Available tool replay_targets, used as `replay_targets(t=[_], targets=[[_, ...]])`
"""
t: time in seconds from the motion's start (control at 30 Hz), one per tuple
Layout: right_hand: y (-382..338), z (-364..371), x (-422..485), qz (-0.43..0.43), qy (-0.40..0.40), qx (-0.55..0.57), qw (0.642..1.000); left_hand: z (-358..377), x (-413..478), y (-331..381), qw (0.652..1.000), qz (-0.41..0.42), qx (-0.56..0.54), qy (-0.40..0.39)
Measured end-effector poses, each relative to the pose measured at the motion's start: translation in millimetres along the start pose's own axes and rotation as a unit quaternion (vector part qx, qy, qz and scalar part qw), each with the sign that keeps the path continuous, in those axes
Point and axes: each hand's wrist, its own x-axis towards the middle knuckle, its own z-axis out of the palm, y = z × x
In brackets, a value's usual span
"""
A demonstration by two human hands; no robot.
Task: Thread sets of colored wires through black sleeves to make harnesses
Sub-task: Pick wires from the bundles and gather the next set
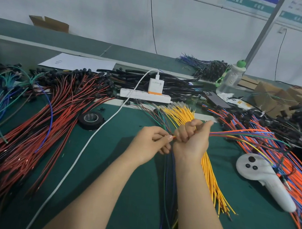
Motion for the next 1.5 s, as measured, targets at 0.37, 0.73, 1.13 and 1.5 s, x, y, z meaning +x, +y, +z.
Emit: replay_targets(t=[0.37, 0.73, 1.13, 1.5], targets=[[-1.7, -1.1, -0.1, 0.023, -0.011, -0.009, 1.0, -1.5, -2.3, -0.3, 0.999, -0.038, -0.007, -0.035], [-8.6, -5.8, 5.9, 0.069, 0.016, 0.094, 0.993, -4.0, -1.8, 2.2, 0.995, 0.066, 0.063, -0.029], [-14.2, -10.5, 11.0, 0.124, 0.002, 0.039, 0.992, -14.1, -5.6, 7.7, 0.993, -0.04, -0.038, -0.101], [-14.4, -10.7, 11.8, 0.144, -0.041, -0.015, 0.989, -11.7, -7.0, 6.6, 0.988, -0.089, -0.091, -0.084]])
